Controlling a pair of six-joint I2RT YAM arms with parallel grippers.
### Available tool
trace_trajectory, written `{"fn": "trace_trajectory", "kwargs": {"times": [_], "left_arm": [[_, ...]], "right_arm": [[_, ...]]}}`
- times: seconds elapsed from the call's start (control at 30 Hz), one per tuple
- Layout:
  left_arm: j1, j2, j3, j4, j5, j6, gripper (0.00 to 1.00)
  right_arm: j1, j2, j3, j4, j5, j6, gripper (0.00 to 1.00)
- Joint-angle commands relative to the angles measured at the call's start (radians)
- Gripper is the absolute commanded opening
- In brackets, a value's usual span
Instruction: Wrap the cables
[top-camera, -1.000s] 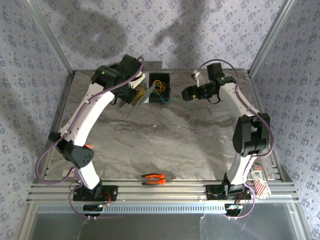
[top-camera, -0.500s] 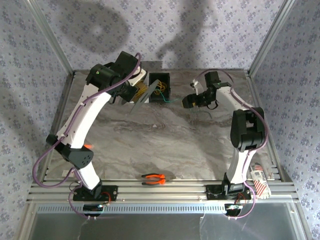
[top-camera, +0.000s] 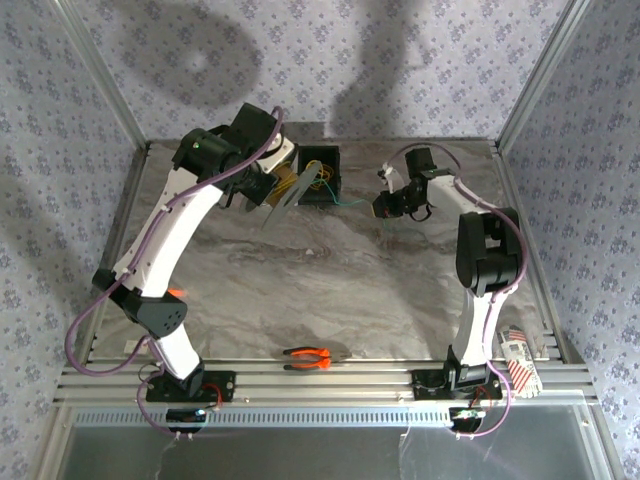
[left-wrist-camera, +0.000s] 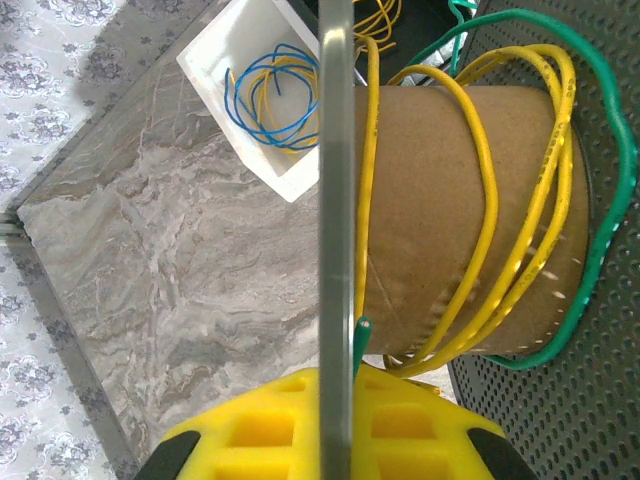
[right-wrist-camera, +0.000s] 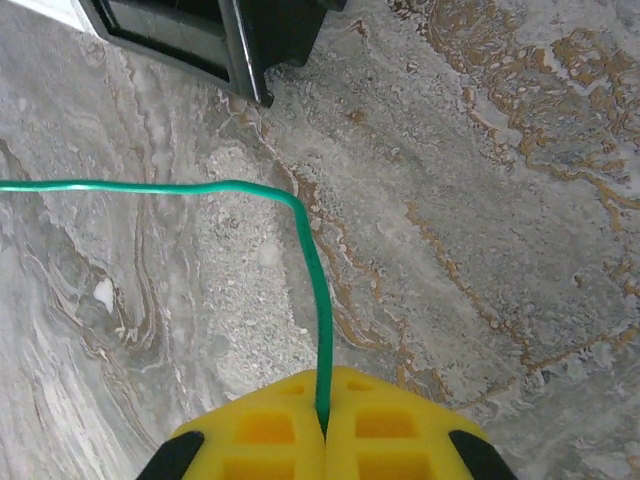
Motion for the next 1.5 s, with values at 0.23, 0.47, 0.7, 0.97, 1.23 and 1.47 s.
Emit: {"fn": "trace_trajectory", "kwargs": {"times": [0.23, 0.47, 0.7, 0.97, 1.23, 1.47], "left_arm": [[-0.005, -0.047, -0.128, 0.071, -0.017, -0.039, 0.00], [-0.004, 0.023, -0.165, 0.085, -0.010, -0.135, 0.00], [0.030, 0.159, -0.052, 0.060, -0.029, -0.196, 0.00], [0.165, 0.285, 0.160, 0.036, 0.061, -0.236, 0.00], [0.263, 0.428, 0.479, 0.018, 0.137, -0.311, 0.00], [0.318, 0.410, 0.504, 0.165, 0.198, -0.445, 0.00]], "right_arm": [[0.016, -0.325, 0.124, -0.055, 0.105, 0.219, 0.00], [0.122, -0.342, 0.461, -0.076, 0.049, 0.310, 0.00], [0.440, -0.338, 0.614, -0.075, 0.051, 0.323, 0.00], [0.665, -0.519, 0.358, 0.094, 0.133, 0.398, 0.00], [0.751, -0.616, 0.050, 0.305, 0.144, 0.543, 0.00], [0.820, -0.507, -0.059, 0.411, 0.097, 0.624, 0.00]]}}
